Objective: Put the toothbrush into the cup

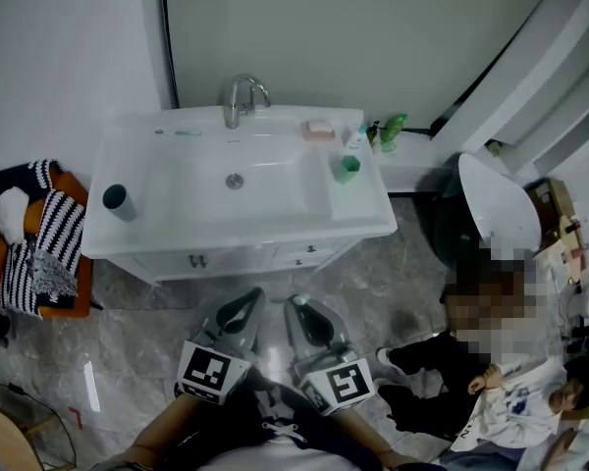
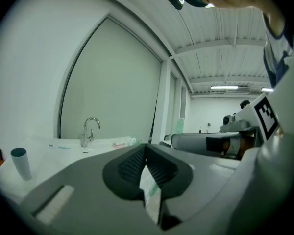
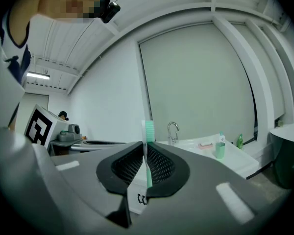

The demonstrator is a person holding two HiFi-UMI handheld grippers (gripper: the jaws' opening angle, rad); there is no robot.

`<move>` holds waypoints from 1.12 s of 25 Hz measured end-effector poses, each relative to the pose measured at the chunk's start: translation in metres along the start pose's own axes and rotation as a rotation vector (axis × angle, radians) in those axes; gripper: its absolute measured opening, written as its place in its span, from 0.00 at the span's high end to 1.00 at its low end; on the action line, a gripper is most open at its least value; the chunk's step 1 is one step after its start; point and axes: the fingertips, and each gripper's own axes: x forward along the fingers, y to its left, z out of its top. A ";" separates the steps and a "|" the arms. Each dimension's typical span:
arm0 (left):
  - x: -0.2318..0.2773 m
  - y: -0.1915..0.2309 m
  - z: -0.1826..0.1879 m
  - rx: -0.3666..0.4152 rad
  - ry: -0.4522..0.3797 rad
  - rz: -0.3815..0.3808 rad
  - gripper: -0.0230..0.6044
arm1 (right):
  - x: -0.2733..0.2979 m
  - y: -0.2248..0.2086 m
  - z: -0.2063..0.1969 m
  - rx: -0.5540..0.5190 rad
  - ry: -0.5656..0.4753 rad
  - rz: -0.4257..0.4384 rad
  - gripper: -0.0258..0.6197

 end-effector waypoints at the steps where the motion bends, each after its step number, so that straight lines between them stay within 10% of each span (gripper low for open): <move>1: 0.007 0.005 0.002 -0.004 0.002 -0.009 0.96 | 0.006 -0.004 0.001 0.002 0.002 -0.006 0.92; 28: 0.144 0.094 0.033 -0.001 0.019 -0.265 0.96 | 0.122 -0.096 0.040 0.010 -0.035 -0.217 0.92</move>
